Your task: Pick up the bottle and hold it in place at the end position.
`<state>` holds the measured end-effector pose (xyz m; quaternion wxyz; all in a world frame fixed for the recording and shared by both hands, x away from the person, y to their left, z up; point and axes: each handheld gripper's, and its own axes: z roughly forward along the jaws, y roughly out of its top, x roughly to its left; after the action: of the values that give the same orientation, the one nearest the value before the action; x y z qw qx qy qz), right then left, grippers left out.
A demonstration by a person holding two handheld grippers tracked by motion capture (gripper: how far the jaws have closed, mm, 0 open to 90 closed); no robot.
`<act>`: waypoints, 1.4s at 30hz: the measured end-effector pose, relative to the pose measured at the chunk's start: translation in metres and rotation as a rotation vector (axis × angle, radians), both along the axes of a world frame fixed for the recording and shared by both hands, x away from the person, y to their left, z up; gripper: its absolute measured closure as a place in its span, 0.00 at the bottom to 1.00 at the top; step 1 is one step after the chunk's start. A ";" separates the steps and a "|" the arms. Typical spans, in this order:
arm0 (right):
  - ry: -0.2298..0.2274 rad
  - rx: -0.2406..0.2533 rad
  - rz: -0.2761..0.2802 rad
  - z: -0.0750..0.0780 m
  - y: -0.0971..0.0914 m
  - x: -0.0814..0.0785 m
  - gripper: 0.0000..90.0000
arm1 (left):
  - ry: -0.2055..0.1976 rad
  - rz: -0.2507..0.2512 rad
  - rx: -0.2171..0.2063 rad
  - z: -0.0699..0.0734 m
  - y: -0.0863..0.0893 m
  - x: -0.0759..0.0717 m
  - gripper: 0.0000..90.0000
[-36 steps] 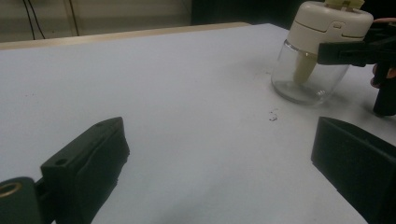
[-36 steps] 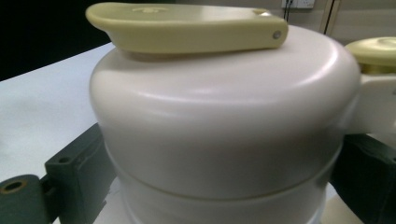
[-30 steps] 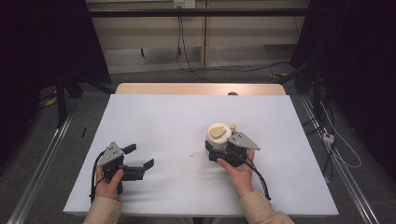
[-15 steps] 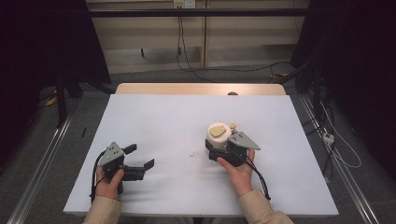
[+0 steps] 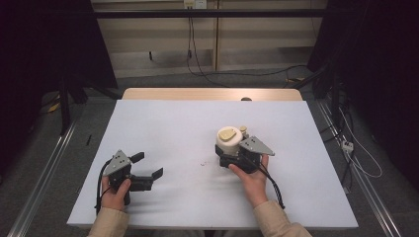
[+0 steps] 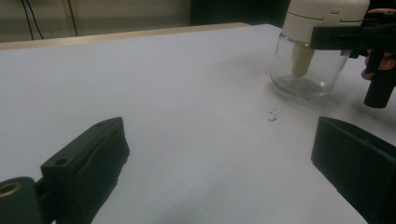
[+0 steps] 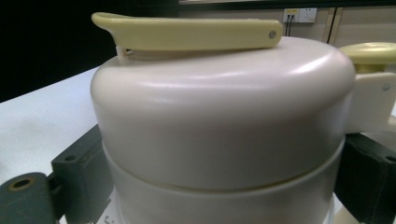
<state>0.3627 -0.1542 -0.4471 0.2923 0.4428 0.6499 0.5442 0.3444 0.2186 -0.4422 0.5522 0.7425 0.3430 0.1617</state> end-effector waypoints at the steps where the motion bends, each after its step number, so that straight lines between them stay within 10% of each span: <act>1: 0.000 0.000 0.000 0.000 0.000 0.000 0.08 | 0.000 0.000 0.000 0.000 0.000 0.000 0.04; 42: -0.004 -0.009 0.044 0.004 0.022 0.026 0.08 | -0.004 0.008 -0.008 0.001 0.004 -0.003 0.04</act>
<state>0.3886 -0.1322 -0.4436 0.2833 0.4259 0.6613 0.5487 0.3412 0.2230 -0.4416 0.5550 0.7387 0.3455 0.1641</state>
